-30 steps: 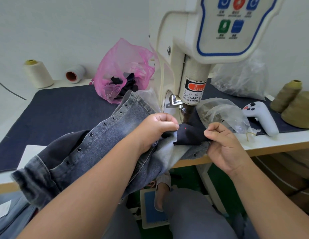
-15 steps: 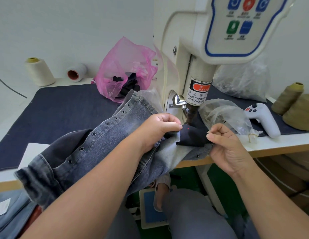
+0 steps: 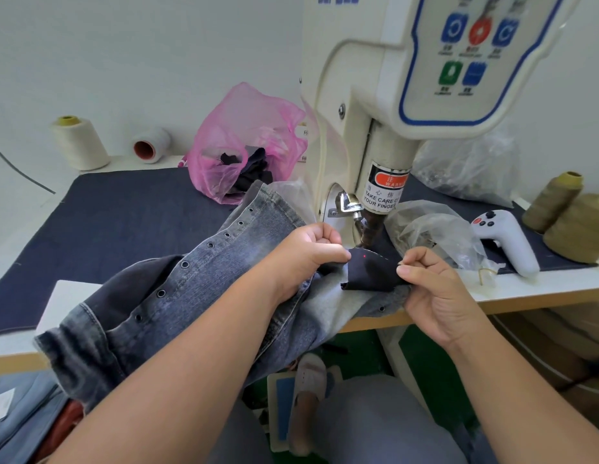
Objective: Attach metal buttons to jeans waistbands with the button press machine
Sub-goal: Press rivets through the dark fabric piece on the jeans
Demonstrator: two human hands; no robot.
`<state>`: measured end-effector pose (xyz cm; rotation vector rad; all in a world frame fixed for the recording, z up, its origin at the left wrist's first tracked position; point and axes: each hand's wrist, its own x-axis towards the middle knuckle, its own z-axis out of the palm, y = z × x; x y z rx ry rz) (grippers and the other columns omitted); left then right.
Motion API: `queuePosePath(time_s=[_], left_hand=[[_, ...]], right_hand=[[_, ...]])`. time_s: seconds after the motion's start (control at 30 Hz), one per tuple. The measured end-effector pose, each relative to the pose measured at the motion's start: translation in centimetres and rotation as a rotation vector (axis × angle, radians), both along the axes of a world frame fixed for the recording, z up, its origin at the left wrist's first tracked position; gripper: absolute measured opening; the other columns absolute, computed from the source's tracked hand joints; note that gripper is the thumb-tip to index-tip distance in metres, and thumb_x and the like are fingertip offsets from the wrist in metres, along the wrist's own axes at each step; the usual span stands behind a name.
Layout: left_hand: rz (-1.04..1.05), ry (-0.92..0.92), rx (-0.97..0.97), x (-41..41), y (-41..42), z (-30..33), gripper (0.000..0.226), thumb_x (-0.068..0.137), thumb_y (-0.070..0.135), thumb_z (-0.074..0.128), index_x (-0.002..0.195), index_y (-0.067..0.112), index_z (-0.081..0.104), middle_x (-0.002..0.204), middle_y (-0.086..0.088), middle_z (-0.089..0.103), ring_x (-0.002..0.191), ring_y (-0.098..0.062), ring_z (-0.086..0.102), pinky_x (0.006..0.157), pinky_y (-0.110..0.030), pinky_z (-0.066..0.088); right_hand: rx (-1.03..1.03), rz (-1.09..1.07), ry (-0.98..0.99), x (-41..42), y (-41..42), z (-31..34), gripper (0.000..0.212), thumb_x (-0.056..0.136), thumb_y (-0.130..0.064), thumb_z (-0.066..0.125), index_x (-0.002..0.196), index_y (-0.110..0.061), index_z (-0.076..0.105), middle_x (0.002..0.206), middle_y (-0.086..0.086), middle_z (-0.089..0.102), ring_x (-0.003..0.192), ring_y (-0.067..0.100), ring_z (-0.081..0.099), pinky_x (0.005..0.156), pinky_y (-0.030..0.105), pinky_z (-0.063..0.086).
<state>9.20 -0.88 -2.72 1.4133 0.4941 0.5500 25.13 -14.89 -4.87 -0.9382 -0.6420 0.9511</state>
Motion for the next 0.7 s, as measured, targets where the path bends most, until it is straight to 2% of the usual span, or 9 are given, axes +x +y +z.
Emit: queuePosePath(time_s=[0.3,0.47,0.7], left_hand=[[-0.012,0.004,0.009,0.0,0.0,-0.02,0.019,0.065,0.015,0.067,0.076,0.021,0.053,0.055,0.014,0.053,0.052,-0.002,0.05,0.052,-0.016,0.04],[-0.026,-0.013,-0.004,0.01,0.02,-0.16,0.022,0.066,0.011,0.068,0.079,0.018,0.053,0.052,0.011,0.045,0.051,-0.004,0.049,0.055,-0.014,0.042],[-0.045,-0.03,-0.012,-0.16,-0.15,0.05,0.023,0.068,0.008,0.067,0.083,0.016,0.051,0.05,0.013,0.047,0.051,-0.002,0.05,0.056,-0.012,0.044]], right_hand=[[-0.007,0.002,0.001,0.06,0.02,0.01,0.018,0.071,0.002,0.059,0.074,-0.016,0.057,0.065,0.0,0.057,0.065,0.015,0.056,0.066,0.025,0.051],[-0.013,-0.009,0.006,0.13,0.08,-0.06,0.018,0.07,0.001,0.06,0.073,-0.016,0.057,0.065,0.002,0.057,0.068,0.017,0.054,0.068,0.026,0.05],[-0.015,-0.01,0.002,0.16,0.06,-0.1,0.019,0.07,0.001,0.06,0.071,-0.018,0.06,0.066,0.002,0.057,0.067,0.017,0.055,0.066,0.024,0.053]])
